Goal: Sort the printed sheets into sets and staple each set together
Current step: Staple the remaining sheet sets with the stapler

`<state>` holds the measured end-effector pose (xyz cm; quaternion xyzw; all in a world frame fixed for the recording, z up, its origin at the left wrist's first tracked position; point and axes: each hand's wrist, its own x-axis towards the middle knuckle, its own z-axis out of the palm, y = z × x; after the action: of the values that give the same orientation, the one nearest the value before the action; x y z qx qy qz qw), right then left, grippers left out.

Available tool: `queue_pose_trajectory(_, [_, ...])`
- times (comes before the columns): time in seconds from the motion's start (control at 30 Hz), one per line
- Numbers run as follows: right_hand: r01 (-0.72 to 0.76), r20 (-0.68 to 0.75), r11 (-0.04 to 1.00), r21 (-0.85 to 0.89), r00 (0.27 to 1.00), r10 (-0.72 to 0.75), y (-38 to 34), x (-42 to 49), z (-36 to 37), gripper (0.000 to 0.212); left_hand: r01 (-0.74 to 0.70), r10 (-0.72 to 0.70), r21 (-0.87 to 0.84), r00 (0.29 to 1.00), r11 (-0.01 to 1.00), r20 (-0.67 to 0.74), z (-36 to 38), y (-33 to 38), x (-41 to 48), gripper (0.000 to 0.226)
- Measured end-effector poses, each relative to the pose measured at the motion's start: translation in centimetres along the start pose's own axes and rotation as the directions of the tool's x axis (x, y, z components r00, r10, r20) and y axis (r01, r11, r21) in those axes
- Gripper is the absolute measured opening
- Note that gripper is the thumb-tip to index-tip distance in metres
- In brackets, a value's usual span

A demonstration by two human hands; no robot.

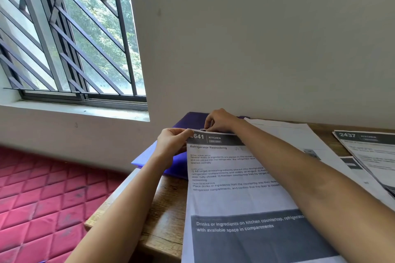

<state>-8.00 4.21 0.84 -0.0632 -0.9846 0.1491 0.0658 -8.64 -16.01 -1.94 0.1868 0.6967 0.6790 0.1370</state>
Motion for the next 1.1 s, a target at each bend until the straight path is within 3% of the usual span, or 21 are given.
queue_pose_trajectory(0.43, [-0.005, 0.026, 0.998, 0.057, 1.000, 0.004, -0.2, -0.1, -0.3, 0.022, -0.010, 0.011, 0.035, 1.000, 0.999, -0.027, -0.3, -0.4, 0.6, 0.011])
queue_pose_trajectory(0.7, [0.032, -0.123, 0.982, 0.188, 0.992, -0.009, 0.1, -2.1, -2.3, 0.021, 0.027, -0.028, -0.017, 0.999, 0.999, -0.027, -0.5, -0.2, 0.8, 0.009])
queue_pose_trajectory(1.1, [0.044, 0.062, 0.983, 0.176, 0.997, -0.055, 0.0, -6.4, -3.6, 0.025, -0.037, 0.037, -0.038, 0.999, 0.999, -0.018, -1.0, -0.5, 0.9, 0.010])
